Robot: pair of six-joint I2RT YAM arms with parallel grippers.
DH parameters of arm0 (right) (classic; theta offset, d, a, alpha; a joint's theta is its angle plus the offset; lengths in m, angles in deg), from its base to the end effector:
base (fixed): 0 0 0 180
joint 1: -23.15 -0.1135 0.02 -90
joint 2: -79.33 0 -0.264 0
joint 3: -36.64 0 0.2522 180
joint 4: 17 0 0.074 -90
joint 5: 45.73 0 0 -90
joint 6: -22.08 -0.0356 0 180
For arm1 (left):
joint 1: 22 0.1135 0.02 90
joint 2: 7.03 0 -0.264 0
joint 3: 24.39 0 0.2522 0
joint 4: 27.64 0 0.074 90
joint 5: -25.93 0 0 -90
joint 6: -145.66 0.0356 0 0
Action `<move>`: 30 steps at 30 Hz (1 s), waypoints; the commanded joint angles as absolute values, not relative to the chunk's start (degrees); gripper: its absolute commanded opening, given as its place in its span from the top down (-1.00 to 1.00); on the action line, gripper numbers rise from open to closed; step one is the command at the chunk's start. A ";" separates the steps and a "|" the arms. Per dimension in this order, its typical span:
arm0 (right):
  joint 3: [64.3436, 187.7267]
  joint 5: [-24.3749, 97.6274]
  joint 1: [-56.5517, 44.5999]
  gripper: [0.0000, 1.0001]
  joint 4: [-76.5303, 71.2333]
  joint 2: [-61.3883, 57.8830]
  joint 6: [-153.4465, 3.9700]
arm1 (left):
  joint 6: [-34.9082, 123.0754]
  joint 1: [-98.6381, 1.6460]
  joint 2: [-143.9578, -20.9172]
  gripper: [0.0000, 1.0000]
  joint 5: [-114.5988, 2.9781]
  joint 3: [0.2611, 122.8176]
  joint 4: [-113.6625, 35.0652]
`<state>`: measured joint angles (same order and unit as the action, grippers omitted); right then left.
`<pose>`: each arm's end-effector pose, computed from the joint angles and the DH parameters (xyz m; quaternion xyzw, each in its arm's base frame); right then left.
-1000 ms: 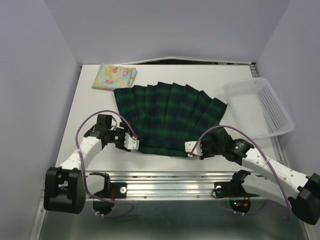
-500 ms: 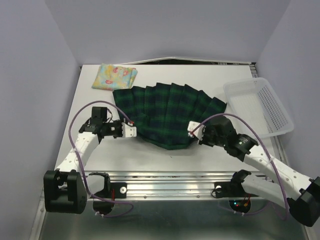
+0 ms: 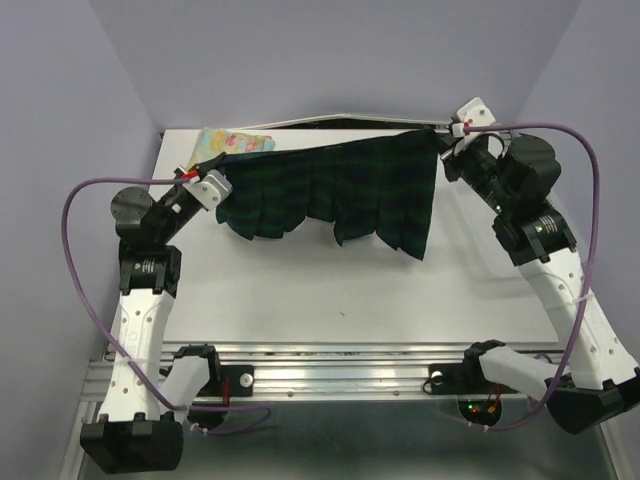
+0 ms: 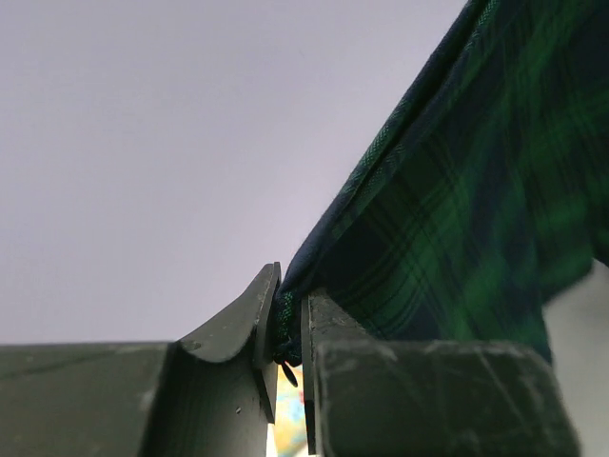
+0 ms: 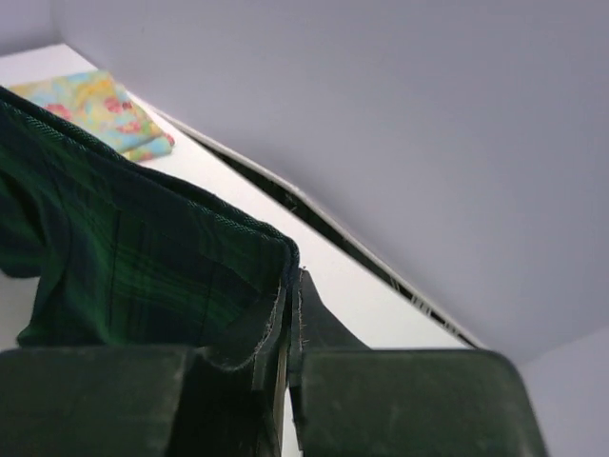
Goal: Fold and stack the skirts
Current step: Flatten the skirt out
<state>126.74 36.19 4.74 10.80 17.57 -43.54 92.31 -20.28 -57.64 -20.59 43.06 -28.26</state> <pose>0.2131 0.0762 0.4668 -0.3027 0.6354 0.0126 0.7103 0.1904 -0.0188 0.4185 0.4499 0.4430 0.0341 0.7747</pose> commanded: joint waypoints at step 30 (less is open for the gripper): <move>164.83 34.10 15.42 0.99 -18.18 -25.56 -34.45 | 89.40 -25.07 -107.15 1.00 -38.61 92.43 1.49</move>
<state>173.14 35.27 12.50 -10.64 -33.14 -38.41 86.65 -27.12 -112.55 -39.10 94.10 -8.39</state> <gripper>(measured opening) 0.035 0.200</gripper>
